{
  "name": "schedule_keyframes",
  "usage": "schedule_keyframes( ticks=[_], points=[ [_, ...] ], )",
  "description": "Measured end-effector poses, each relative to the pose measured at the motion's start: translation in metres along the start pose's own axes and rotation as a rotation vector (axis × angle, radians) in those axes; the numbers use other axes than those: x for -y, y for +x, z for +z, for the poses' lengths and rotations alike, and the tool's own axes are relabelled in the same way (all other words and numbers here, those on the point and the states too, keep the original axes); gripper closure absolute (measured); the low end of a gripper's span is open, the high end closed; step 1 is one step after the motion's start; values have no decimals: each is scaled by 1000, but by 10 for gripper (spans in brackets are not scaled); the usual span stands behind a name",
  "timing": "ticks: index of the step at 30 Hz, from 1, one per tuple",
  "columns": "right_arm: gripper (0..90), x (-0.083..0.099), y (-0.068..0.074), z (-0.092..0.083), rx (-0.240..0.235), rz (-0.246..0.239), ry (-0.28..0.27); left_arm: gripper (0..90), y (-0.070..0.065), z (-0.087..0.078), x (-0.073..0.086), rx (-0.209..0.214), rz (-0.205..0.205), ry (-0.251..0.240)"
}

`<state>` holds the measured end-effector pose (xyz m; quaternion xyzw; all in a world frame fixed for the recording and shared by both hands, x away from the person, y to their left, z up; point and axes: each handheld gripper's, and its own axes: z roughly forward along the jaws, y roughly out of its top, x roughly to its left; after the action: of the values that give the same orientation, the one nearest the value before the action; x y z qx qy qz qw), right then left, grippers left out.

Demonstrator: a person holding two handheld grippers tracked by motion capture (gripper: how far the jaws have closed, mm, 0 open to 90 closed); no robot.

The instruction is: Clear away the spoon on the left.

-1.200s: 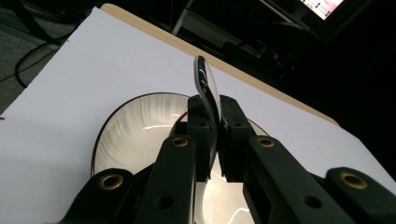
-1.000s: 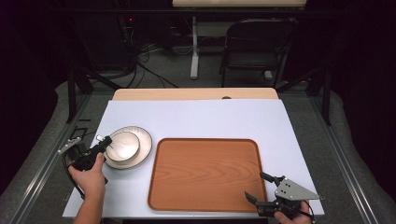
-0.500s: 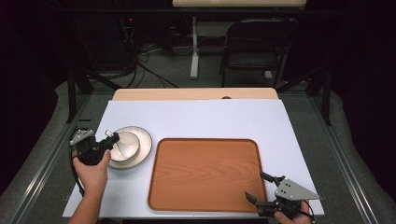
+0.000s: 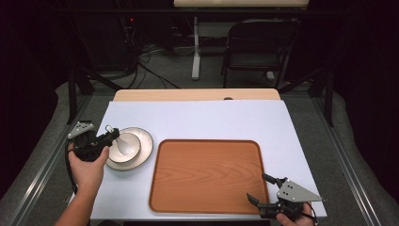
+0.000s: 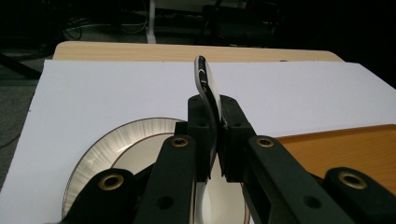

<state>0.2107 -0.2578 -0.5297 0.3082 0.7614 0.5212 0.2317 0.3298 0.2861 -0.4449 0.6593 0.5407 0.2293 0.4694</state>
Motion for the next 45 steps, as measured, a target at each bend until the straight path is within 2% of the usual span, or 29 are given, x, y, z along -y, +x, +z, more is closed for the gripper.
schedule_keyframes(
  ticks=[5, 14, 20, 25, 38, 45],
  points=[
    [165, 0, 0, 0, 0, 0, 0, 853, -7, -6, -9, 22, 27, 1],
    [165, 0, 0, 0, 1, 0, 0, 853, -20, -14, -22, 109, 67, 47],
    [165, 0, 0, 0, 1, -3, 0, 854, -35, -16, -28, 178, 87, 78],
    [165, 0, 0, 0, 1, -2, 0, 853, -51, -14, -32, 217, 130, 110],
    [165, 0, 0, 0, 0, -1, -1, 853, -97, 3, -25, 339, 231, 208],
    [165, 0, 0, -1, 0, -1, -1, 853, -115, 12, -18, 402, 260, 266]
  ],
)
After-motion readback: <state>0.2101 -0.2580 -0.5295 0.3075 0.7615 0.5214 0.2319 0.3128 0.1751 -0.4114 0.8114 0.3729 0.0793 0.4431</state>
